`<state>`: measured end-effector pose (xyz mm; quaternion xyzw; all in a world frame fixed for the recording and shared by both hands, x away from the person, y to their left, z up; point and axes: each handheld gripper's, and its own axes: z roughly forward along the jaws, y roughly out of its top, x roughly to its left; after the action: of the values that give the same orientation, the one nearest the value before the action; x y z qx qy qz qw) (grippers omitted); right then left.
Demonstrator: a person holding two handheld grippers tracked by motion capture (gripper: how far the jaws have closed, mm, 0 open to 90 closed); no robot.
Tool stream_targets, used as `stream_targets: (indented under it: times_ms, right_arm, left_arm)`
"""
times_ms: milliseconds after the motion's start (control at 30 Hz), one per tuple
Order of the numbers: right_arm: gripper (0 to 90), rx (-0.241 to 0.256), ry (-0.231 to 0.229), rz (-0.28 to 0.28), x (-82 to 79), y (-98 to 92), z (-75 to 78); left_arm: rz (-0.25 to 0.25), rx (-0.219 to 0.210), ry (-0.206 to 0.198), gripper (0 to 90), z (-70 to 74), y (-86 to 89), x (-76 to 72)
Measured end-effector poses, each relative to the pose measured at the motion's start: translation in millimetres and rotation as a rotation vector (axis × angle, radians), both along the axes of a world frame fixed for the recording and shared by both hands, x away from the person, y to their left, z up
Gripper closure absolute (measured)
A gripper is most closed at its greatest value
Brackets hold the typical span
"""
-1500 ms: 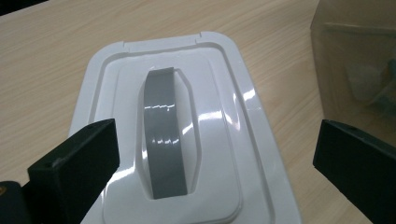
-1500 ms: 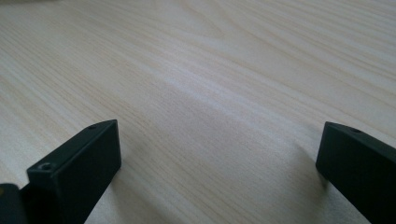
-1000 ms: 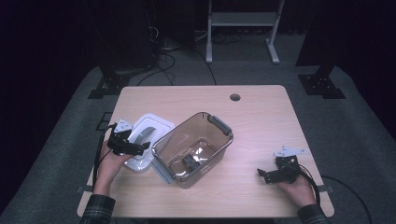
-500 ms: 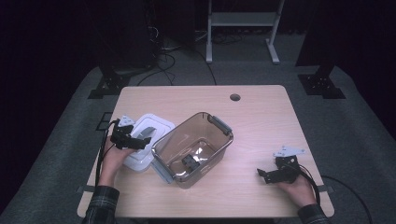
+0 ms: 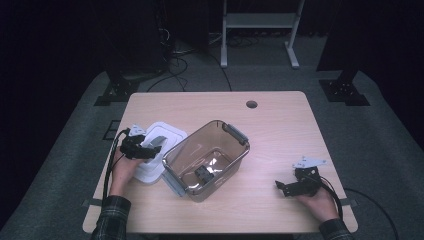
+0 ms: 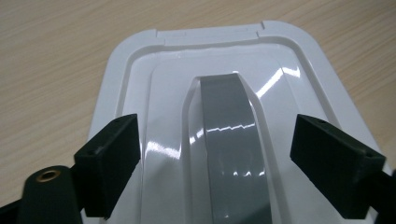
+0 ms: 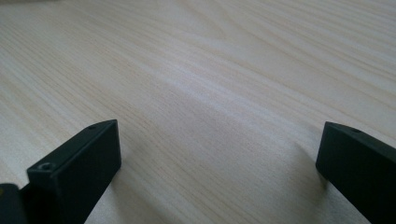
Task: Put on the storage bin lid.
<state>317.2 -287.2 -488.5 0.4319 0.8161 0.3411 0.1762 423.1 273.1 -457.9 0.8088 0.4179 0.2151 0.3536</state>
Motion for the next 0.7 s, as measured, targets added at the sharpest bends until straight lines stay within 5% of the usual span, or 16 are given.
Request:
stream_targets:
  times_ms: [367,700]
  right_arm:
    - [0.0,0.0,0.0,0.002,0.0,0.0,0.0]
    - [0.0,0.0,0.0,0.003,-0.1,0.2,0.0]
  left_arm:
    - [-0.015,-0.049,0.028,42.8,-2.7,1.7,-0.8]
    - [-0.016,-0.034,0.044,59.4,-3.1,-1.5,-1.5]
